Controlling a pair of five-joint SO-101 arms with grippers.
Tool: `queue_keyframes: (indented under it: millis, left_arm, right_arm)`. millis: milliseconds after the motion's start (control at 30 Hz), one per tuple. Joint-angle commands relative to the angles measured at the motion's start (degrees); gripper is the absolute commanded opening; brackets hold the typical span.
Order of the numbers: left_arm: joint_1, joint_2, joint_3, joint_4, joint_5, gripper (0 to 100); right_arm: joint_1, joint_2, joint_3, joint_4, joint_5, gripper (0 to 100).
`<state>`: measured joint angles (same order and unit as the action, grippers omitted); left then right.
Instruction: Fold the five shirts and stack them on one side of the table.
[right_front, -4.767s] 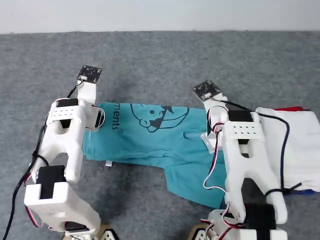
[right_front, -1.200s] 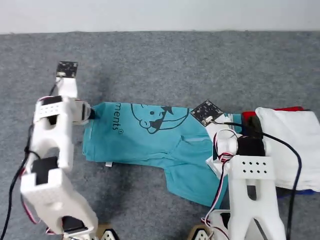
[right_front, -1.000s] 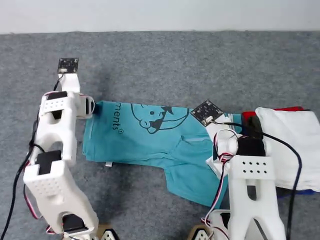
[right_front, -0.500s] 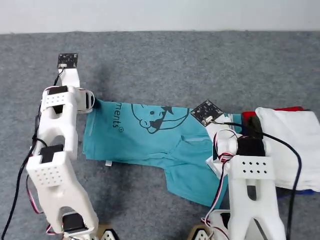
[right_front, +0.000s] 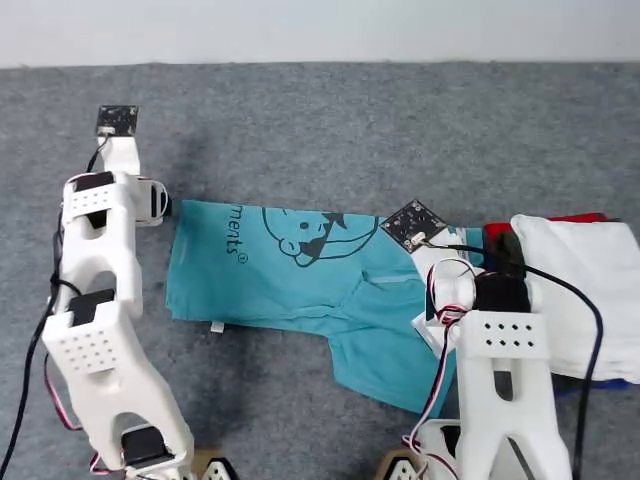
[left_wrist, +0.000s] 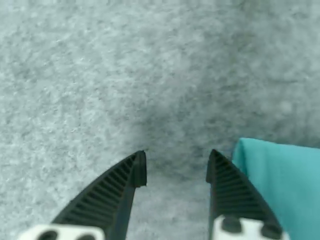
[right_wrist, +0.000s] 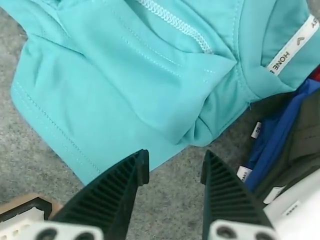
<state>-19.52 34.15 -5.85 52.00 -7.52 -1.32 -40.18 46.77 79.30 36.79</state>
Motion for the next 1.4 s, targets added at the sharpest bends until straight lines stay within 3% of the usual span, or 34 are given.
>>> queue_keyframes:
  millis: [0,133,367,467,633,1000,1367]
  left_arm:
    - [-0.18,-0.53,-2.07,0.53,-0.62,20]
    - [0.18,-1.93,-2.86,3.87,-0.26,20]
    - [3.87,-12.92,-11.38,28.57,2.2,20]
    - [7.91,-16.26,-11.91,35.25,2.11,20]
    - [11.16,-15.12,-8.4,32.18,2.11,20]
    - [7.03,-2.37,-5.58,21.63,1.76,20]
    - [4.75,-1.23,-5.58,20.66,1.76,20]
  right_arm:
    - [0.75,-1.19,-0.26,-0.13,0.62,18.3]
    - [0.75,-1.27,-0.26,-0.13,0.62,18.3]
    - [0.75,-1.45,-0.26,-0.04,0.62,18.3]
    - [0.75,-1.45,-0.26,-0.04,0.62,18.3]
    - [0.75,-1.45,-0.26,-0.04,0.62,18.3]
    - [0.75,-1.45,-0.26,0.04,0.62,18.3]
    - [0.75,-1.45,-0.26,0.04,0.62,18.3]
